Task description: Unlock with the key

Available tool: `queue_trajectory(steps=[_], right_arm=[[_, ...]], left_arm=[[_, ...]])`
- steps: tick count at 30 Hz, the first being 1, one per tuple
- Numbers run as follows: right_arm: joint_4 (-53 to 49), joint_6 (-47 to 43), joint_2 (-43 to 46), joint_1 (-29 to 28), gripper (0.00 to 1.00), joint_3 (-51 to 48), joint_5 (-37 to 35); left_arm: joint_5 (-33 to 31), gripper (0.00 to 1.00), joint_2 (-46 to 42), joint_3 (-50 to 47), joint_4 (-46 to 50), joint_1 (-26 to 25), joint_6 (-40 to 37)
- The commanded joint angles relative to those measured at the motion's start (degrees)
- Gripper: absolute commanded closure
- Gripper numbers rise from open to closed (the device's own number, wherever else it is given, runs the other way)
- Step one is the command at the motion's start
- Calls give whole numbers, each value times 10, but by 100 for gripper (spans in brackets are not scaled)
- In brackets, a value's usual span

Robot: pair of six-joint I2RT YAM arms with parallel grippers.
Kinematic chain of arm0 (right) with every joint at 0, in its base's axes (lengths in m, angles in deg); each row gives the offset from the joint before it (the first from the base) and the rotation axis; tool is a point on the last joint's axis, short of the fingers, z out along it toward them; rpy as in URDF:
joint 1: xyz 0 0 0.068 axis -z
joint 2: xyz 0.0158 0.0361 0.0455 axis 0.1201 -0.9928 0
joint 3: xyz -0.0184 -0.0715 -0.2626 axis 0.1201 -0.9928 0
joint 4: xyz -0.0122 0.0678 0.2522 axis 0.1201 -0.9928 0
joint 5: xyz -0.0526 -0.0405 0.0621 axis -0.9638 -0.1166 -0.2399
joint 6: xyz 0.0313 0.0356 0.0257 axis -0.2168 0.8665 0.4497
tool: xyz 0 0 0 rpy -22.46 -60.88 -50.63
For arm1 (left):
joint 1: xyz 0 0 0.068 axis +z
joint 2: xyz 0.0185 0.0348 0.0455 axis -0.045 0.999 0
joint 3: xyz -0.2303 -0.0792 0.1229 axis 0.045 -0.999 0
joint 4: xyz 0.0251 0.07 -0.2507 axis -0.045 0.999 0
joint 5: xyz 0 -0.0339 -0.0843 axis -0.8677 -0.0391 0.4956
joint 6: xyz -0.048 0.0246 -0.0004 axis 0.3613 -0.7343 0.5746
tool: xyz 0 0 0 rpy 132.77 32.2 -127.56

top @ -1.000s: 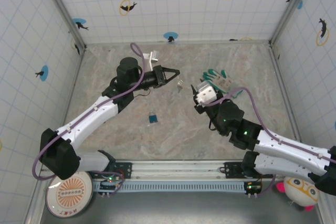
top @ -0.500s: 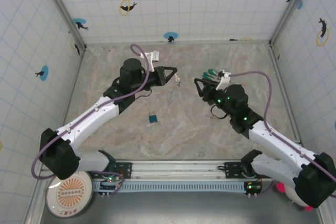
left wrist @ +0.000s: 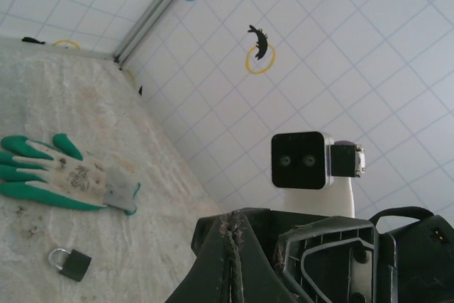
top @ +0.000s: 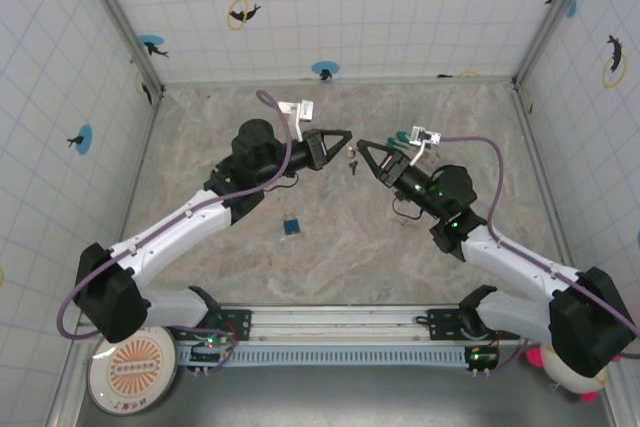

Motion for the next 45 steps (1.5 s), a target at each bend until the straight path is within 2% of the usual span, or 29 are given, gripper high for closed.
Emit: queue_trajectory(steps=[1, 10, 15, 20, 24, 26, 29, 37, 42, 45], right_arm=[[60, 16, -5, -3, 63, 2, 24], [56, 10, -17, -17, 63, 14, 51], [52, 3, -22, -23, 74, 23, 60], [51, 0, -26, -23, 91, 26, 62], [26, -15, -21, -21, 98, 30, 59], [9, -27, -15, -19, 99, 31, 61], [-34, -49, 4, -12, 100, 37, 68], [-136, -90, 30, 4, 100, 67, 137], [-173, -101, 25, 6, 100, 91, 181], [-196, -107, 19, 8, 100, 104, 201]], left_arm=[[11, 100, -17, -6, -41, -5, 11], [10, 100, -19, -9, -63, -5, 22], [7, 100, -20, -9, -63, -5, 21], [6, 100, -23, -10, -65, -5, 20], [8, 100, -26, -12, -63, -5, 22], [7, 82, -29, -12, -52, -3, 22], [21, 65, -36, -15, -39, 3, 18], [143, 48, -34, -16, -32, 37, 28], [191, 47, -23, 3, 13, 37, 2], [205, 54, -24, 4, 25, 37, -5]])
